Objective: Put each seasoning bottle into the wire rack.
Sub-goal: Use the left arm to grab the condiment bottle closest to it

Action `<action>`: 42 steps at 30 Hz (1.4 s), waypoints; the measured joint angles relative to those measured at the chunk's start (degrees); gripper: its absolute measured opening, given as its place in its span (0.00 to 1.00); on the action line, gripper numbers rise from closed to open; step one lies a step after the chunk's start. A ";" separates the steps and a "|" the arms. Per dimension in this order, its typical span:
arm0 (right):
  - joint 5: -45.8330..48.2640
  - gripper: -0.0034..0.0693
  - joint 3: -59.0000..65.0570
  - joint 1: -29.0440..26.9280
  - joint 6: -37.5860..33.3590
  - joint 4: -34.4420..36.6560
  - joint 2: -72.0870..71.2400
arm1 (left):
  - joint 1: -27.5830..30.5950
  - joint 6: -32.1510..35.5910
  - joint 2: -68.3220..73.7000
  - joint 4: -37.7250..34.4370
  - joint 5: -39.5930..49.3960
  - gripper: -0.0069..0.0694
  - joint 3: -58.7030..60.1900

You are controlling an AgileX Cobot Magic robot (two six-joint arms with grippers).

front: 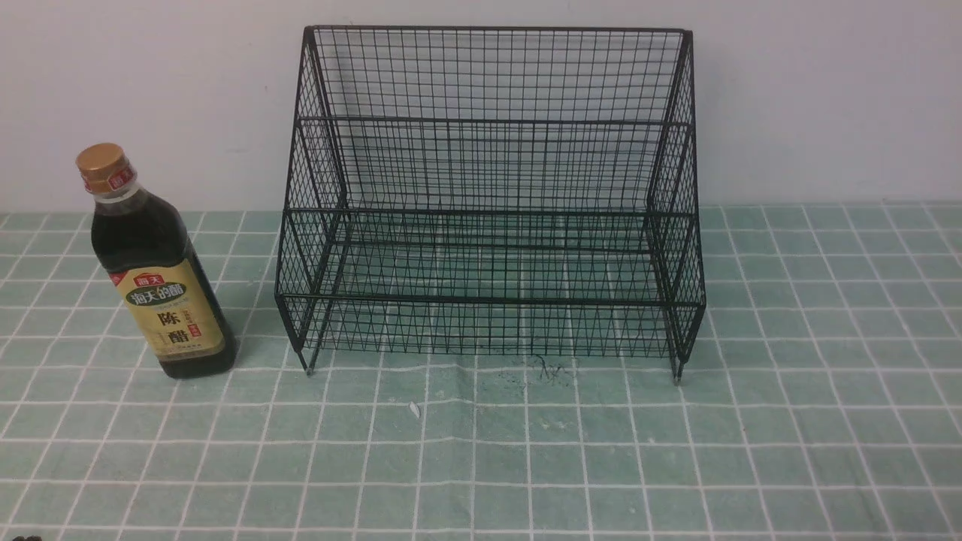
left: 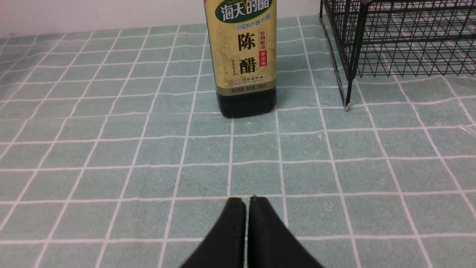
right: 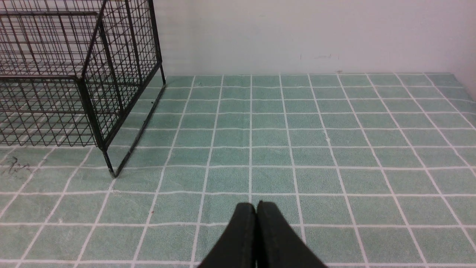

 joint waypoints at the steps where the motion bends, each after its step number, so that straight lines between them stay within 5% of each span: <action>1: 0.00 0.03 0.00 0.00 0.00 0.00 0.00 | 0.00 0.00 0.00 0.00 0.00 0.08 0.00; 32: 0.00 0.03 0.00 0.00 0.10 0.00 0.00 | 0.00 -0.17 0.00 1.43 -1.55 0.08 0.20; 42: 0.00 0.03 0.00 0.00 0.10 0.00 0.00 | 0.00 -13.22 0.00 -16.86 -19.83 0.08 0.30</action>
